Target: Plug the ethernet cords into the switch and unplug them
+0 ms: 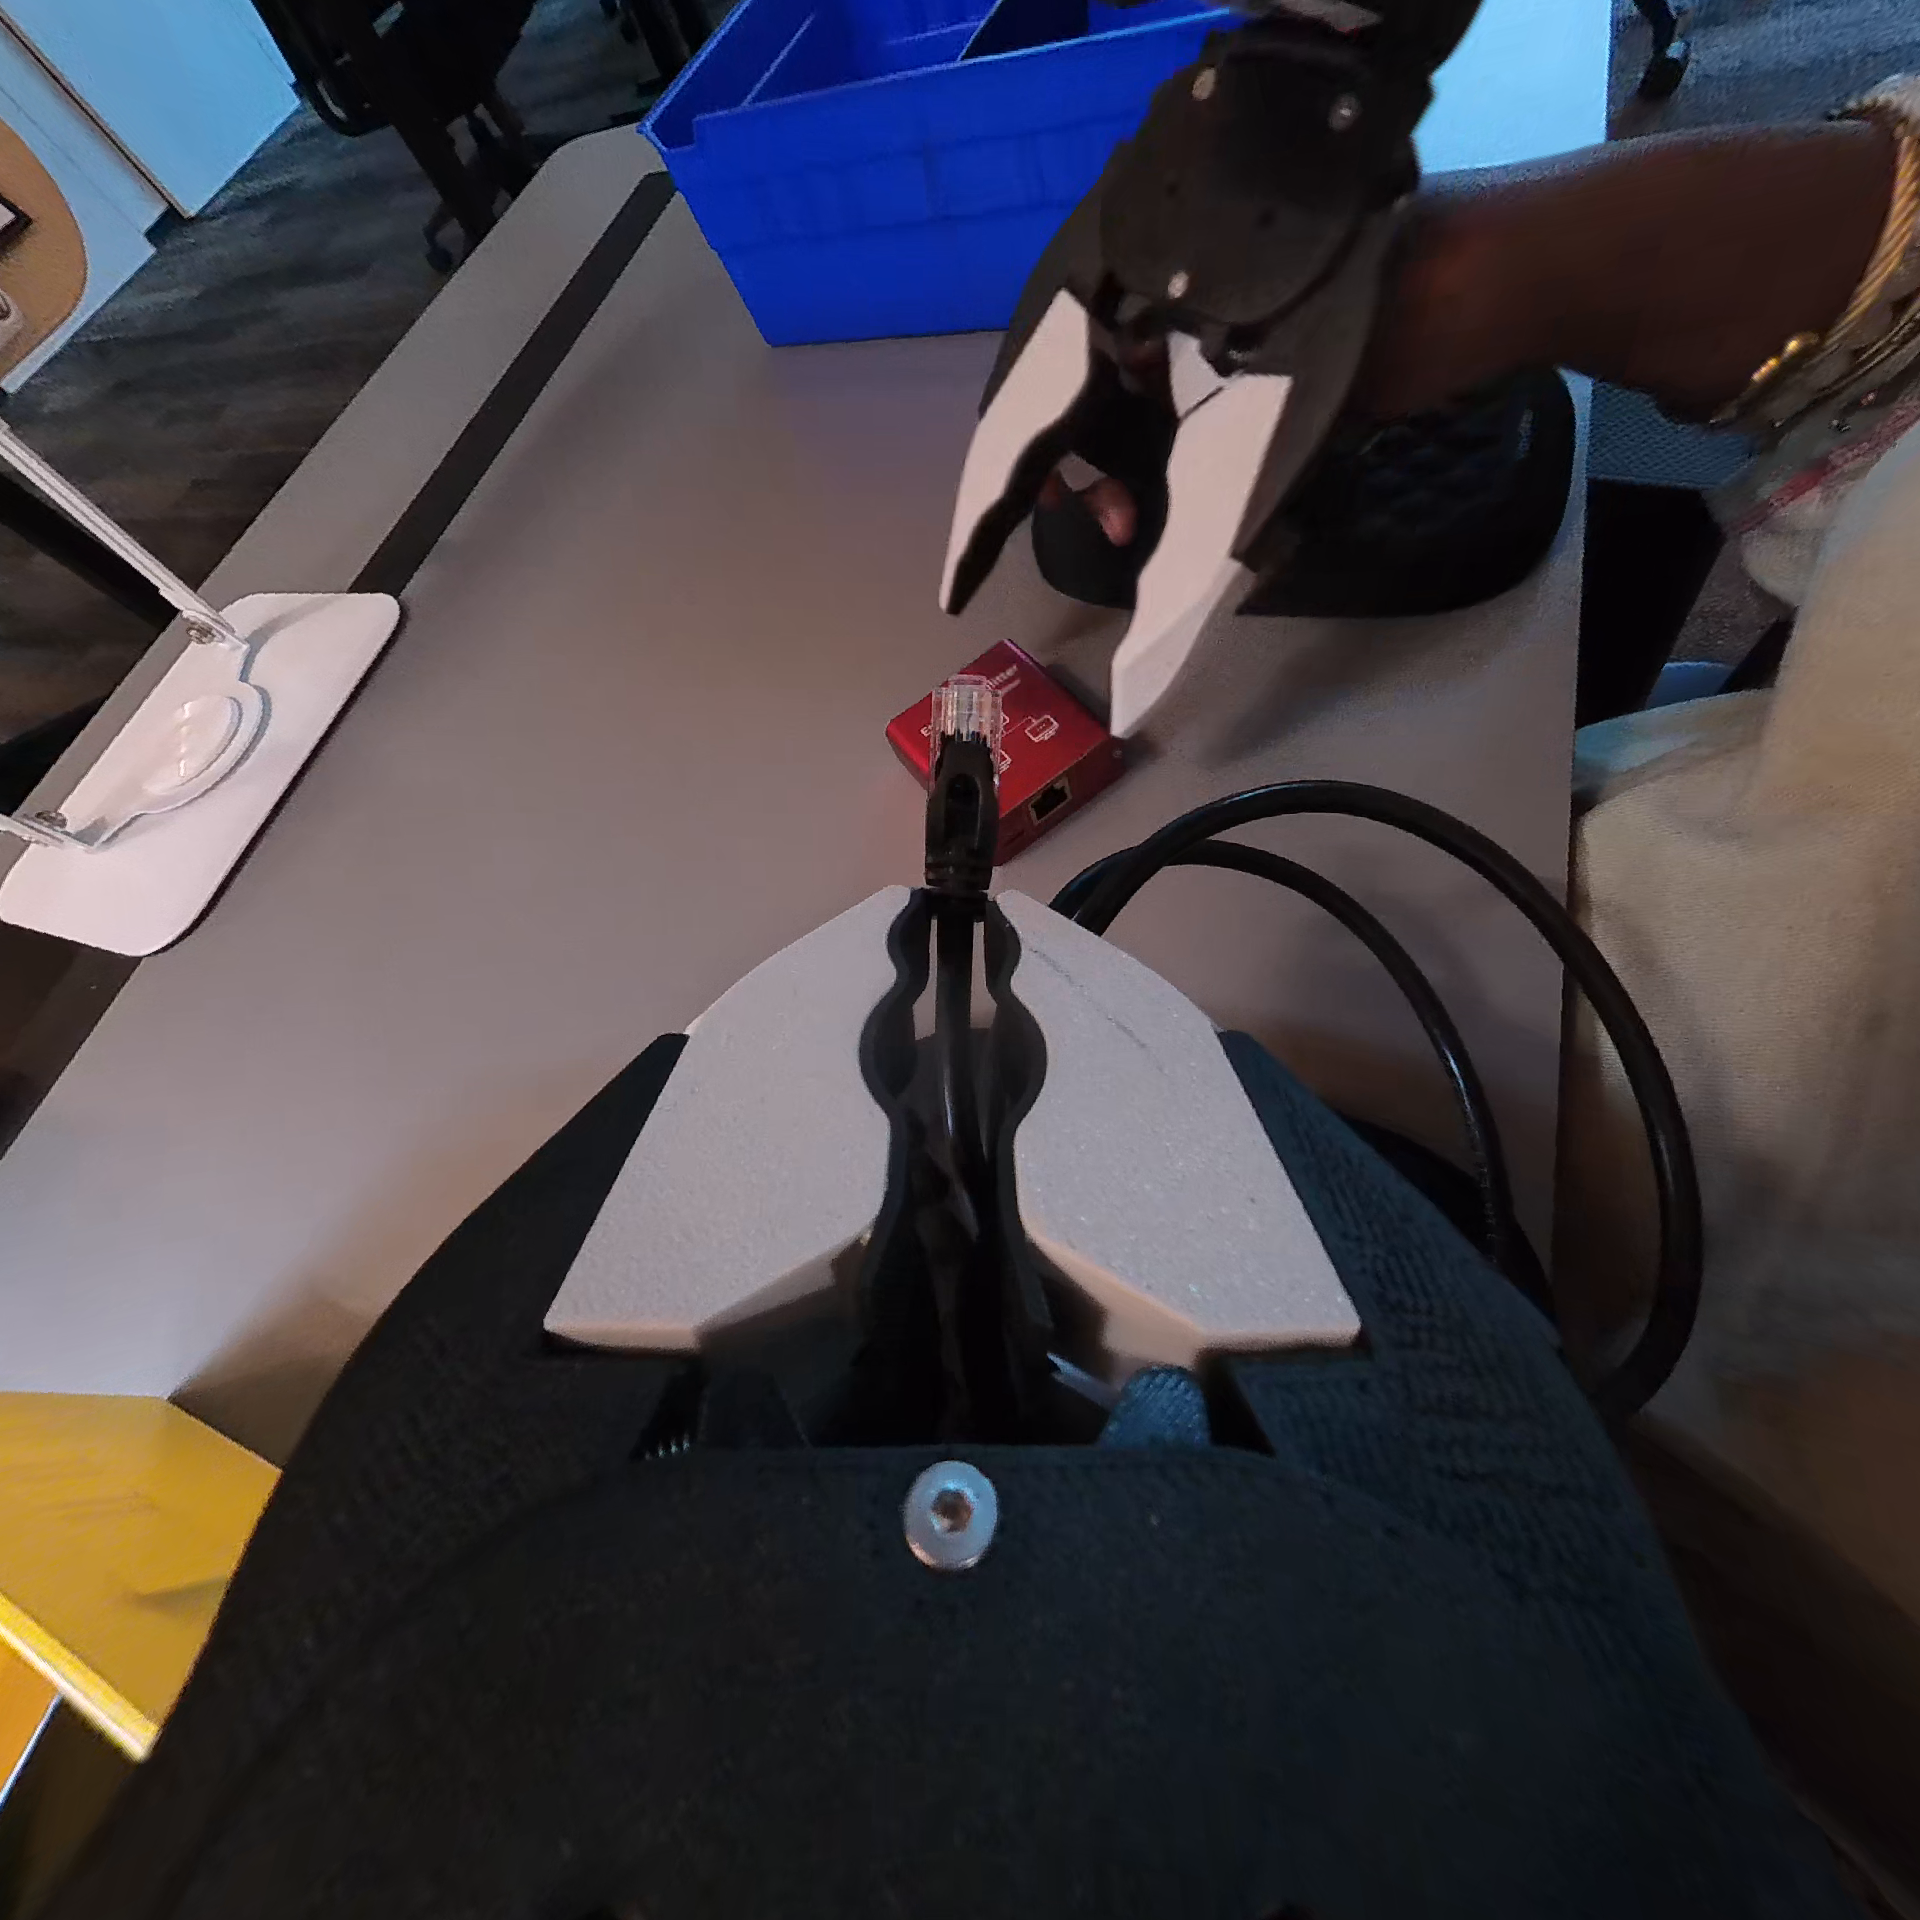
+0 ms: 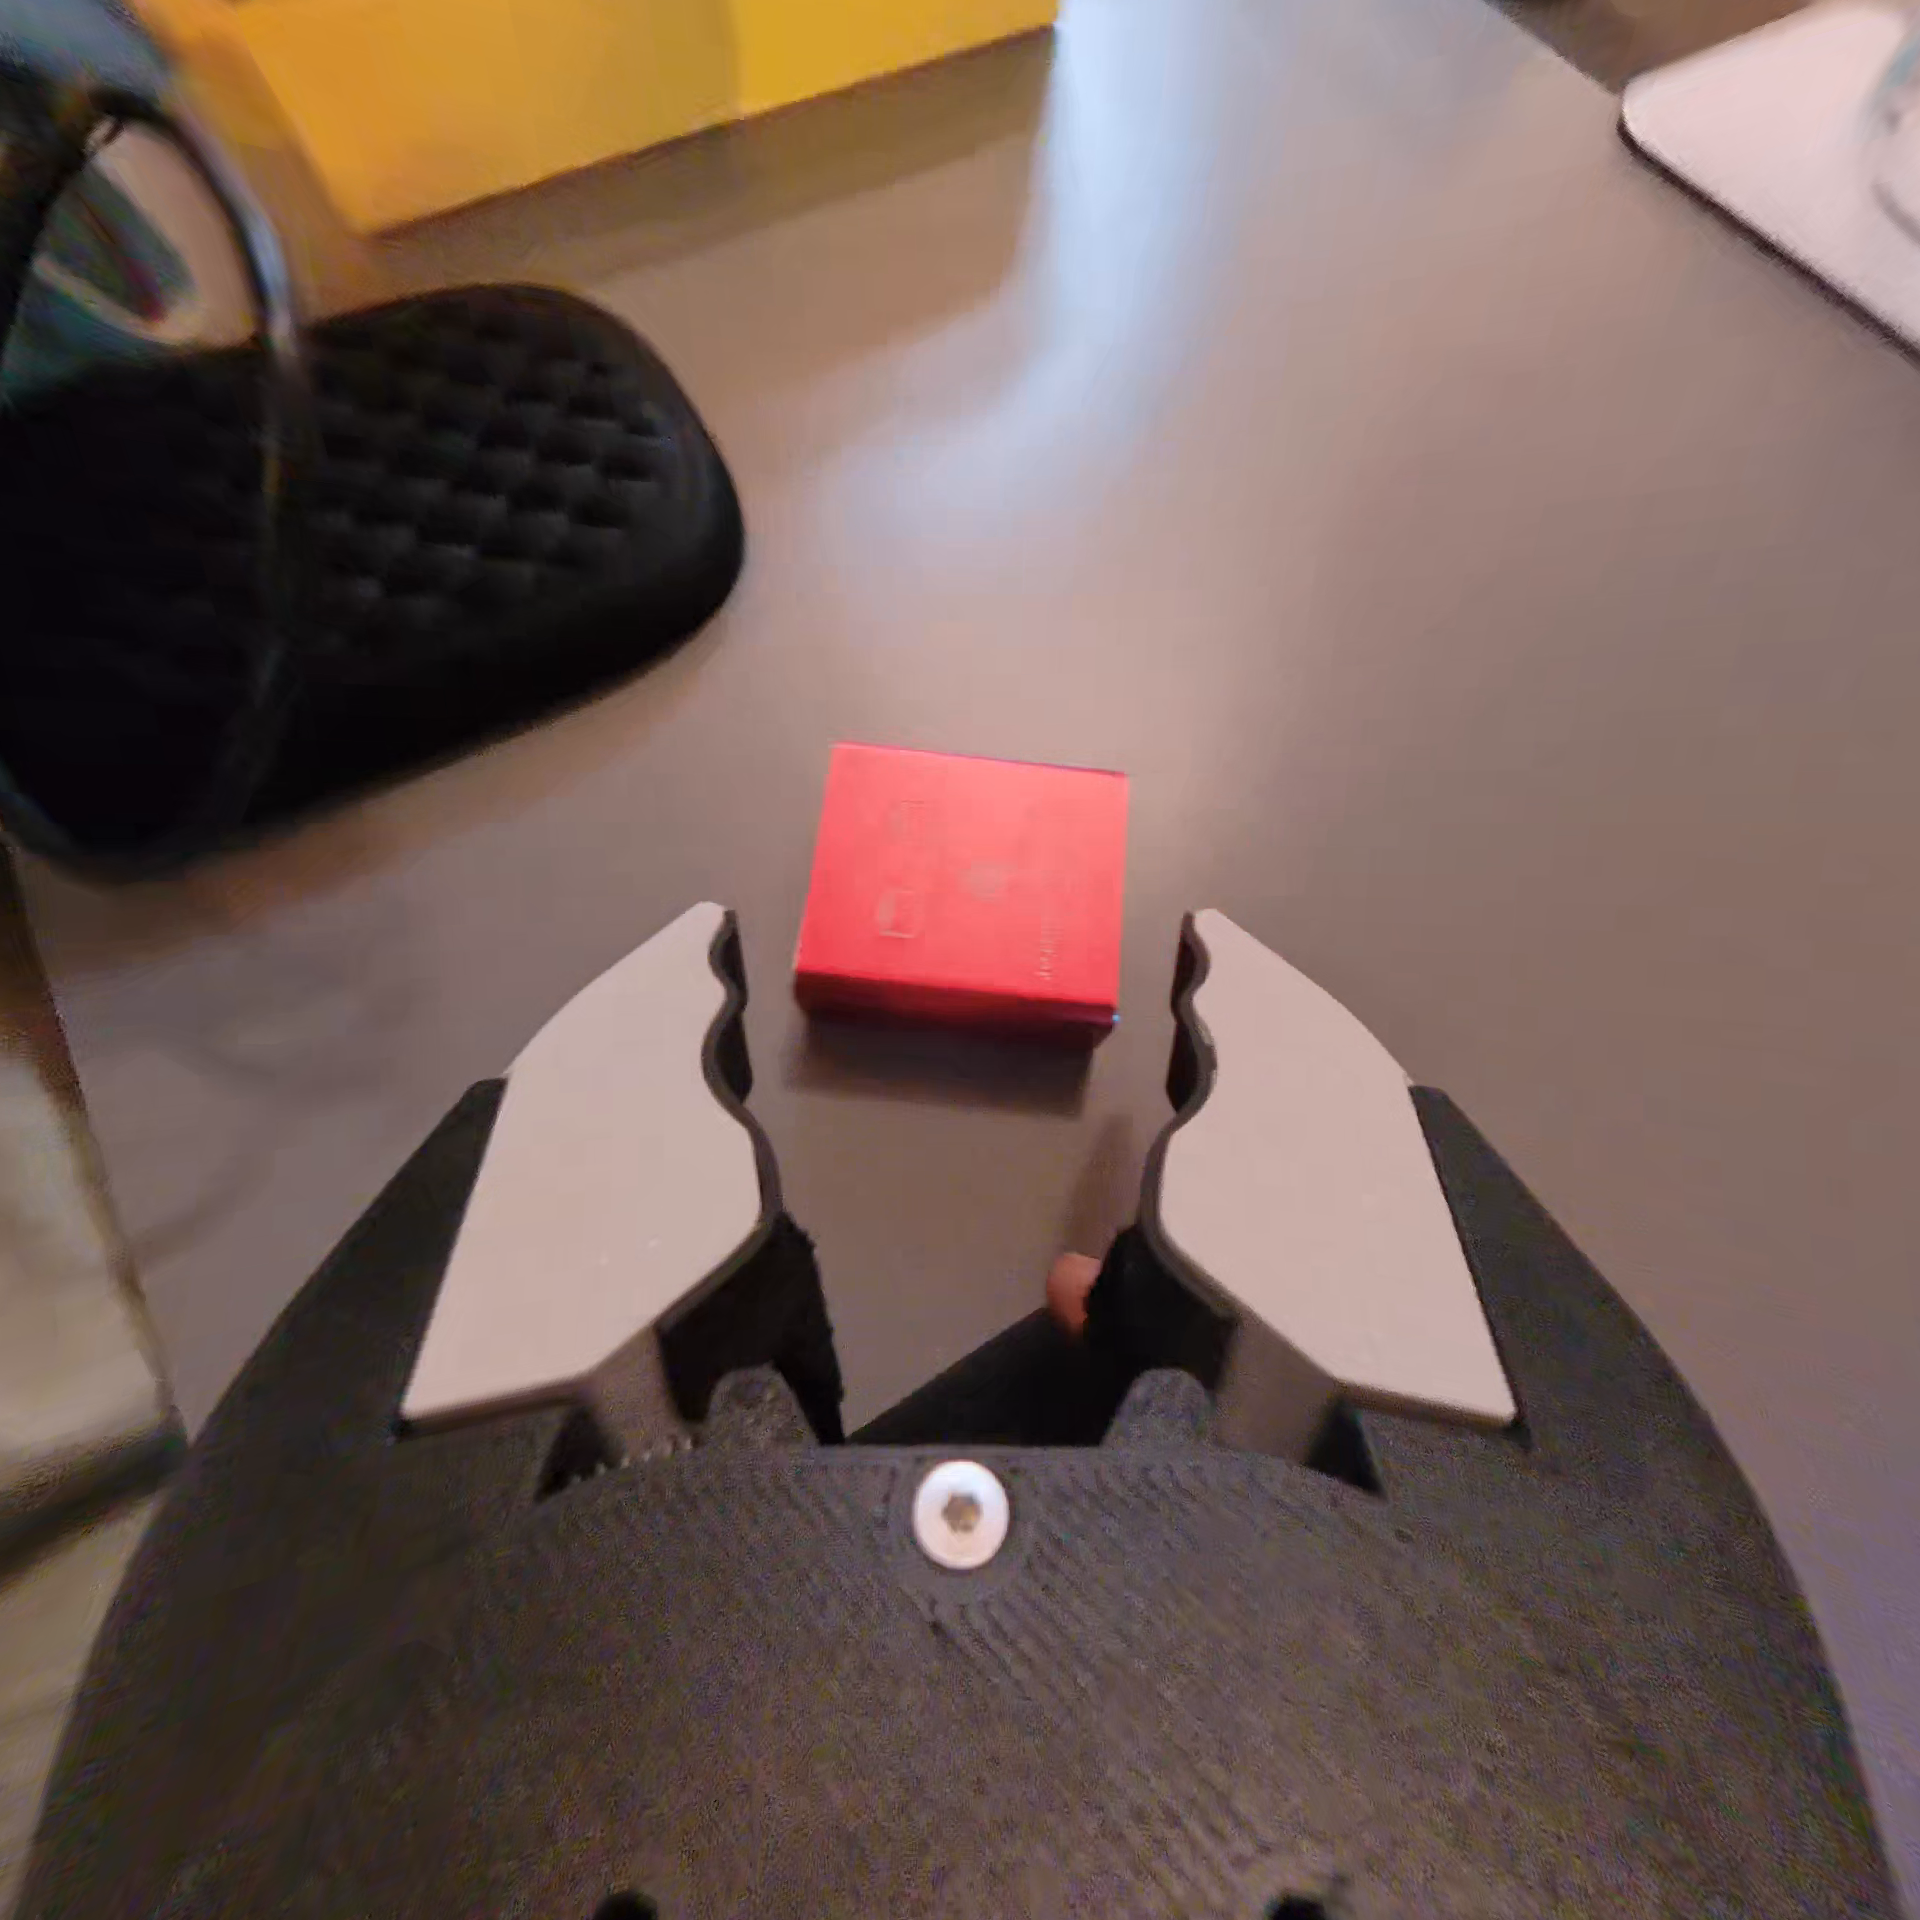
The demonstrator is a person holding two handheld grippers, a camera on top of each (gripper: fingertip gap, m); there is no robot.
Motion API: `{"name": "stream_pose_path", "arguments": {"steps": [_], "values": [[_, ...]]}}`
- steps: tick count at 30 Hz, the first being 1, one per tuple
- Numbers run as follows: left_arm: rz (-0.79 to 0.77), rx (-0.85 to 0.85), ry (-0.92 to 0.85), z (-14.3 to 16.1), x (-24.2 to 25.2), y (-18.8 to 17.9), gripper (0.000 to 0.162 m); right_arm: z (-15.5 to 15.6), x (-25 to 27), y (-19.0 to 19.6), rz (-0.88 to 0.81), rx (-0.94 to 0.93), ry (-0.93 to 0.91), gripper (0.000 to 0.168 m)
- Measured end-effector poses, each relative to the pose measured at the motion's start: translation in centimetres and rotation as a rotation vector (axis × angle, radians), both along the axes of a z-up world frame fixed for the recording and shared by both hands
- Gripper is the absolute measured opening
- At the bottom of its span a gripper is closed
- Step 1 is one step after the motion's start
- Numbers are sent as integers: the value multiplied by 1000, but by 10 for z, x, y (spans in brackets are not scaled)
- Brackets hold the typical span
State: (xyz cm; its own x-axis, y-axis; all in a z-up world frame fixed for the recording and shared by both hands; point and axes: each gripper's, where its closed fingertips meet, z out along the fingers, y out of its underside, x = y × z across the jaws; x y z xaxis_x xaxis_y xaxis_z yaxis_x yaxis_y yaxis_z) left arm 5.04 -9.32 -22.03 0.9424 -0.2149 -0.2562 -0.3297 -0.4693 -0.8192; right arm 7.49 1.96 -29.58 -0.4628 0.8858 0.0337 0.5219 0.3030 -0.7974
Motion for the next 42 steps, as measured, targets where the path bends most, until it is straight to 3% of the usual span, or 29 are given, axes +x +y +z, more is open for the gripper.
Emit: {"name": "stream_pose_path", "arguments": {"steps": [3, 6, 10, 12, 14, 18, 21, 25, 29, 36, 39, 42], "values": [[0, -2, 0, -1, 0, 0, 10, -12, -5, 6, -46, -7, -99, 86], [2, -5, 3, -1, -1, 0, 10, -23, -5, 3, -41, 20, -165, 82], [5, -6, 5, 0, -2, -3, 10, -14, -7, -1, -8, -66, -149, 83], [5, -9, 9, 0, -2, -4, 10, -1, -3, -8, 140, -107, -124, 93], [3, -7, 10, 0, -1, -4, 10, 10, 5, -13, 399, -41, -89, 109], [6, 6, 13, 2, 0, -4, 9, 6, -4, 3, 760, 208, -69, 108], [7, 14, 16, 4, 2, -4, 9, -1, -18, 0, 939, 154, -57, 98], [4, 15, 22, 5, 1, -7, 10, -30, -16, 0, 1042, 120, -196, 94], [7, 20, 16, 4, -1, -9, 9, -31, -15, 2, 985, 99, -182, 74], [14, 15, 4, -2, -4, -9, 10, -32, -1, 20, 383, 153, -323, 73], [6, 13, 5, -3, -2, -8, 9, -30, 13, 14, 373, 171, -284, 74], [-2, 10, 13, -2, 0, -8, 9, -29, 17, 20, 491, 229, -177, 85]]}}
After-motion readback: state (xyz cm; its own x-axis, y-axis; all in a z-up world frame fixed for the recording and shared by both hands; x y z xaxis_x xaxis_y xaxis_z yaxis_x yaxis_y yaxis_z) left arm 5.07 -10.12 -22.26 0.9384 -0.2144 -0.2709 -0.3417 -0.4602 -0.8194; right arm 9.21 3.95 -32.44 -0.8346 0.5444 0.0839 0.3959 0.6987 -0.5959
